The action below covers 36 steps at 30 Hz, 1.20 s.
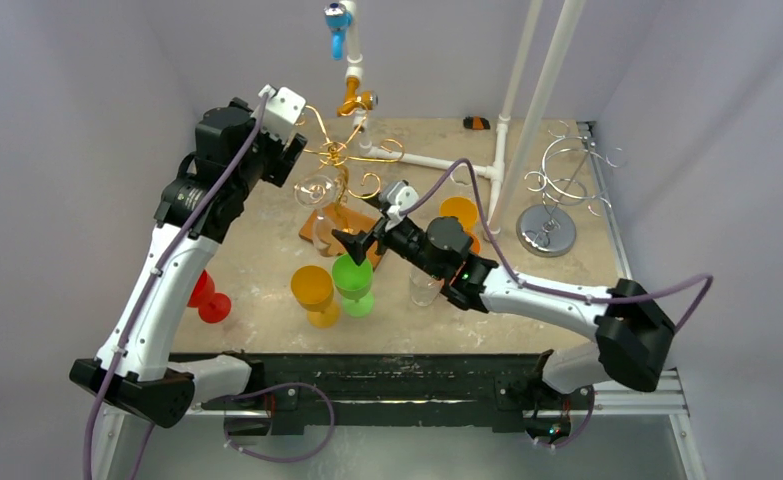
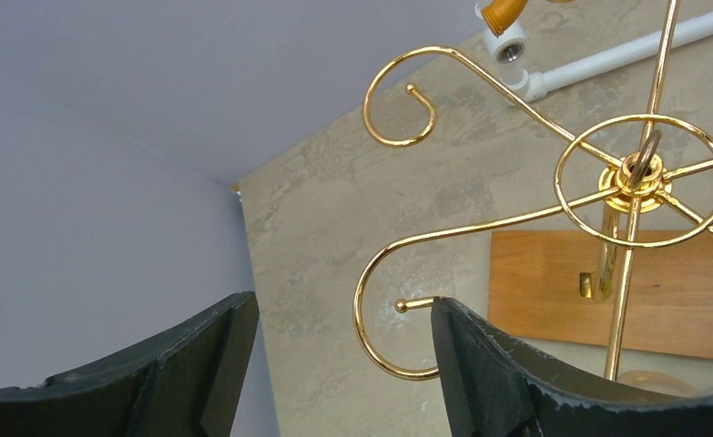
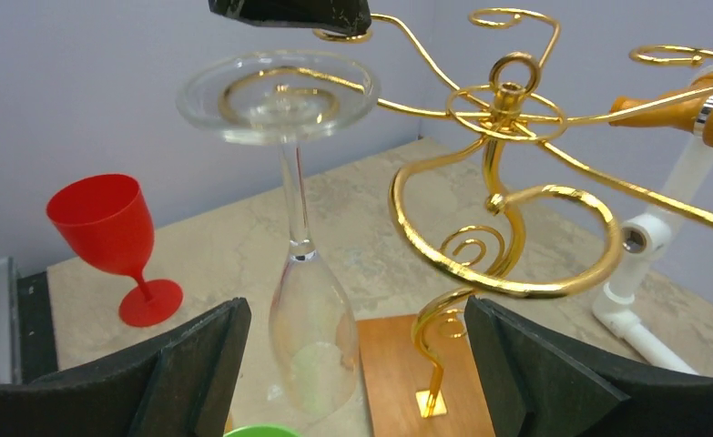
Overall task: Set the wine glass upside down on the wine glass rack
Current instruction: Turn the wine glass upside down at the wine rack, then adjust the wine rack at the center of the board.
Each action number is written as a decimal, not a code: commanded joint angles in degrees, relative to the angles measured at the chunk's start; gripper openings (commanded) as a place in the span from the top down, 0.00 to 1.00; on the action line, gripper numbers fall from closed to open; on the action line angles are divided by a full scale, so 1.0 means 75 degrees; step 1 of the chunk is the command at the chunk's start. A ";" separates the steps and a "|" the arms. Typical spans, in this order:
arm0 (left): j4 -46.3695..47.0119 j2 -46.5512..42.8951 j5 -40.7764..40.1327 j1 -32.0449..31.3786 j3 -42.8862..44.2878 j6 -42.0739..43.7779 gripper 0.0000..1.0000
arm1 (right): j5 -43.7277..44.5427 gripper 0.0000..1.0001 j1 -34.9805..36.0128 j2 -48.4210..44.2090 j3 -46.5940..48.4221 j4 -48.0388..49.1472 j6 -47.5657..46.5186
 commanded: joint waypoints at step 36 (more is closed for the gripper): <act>-0.0754 0.0686 0.1561 0.1277 0.0728 -0.0284 0.34 | 0.1188 0.23 -0.1898 0.0982 0.6966 -0.8507 0.1351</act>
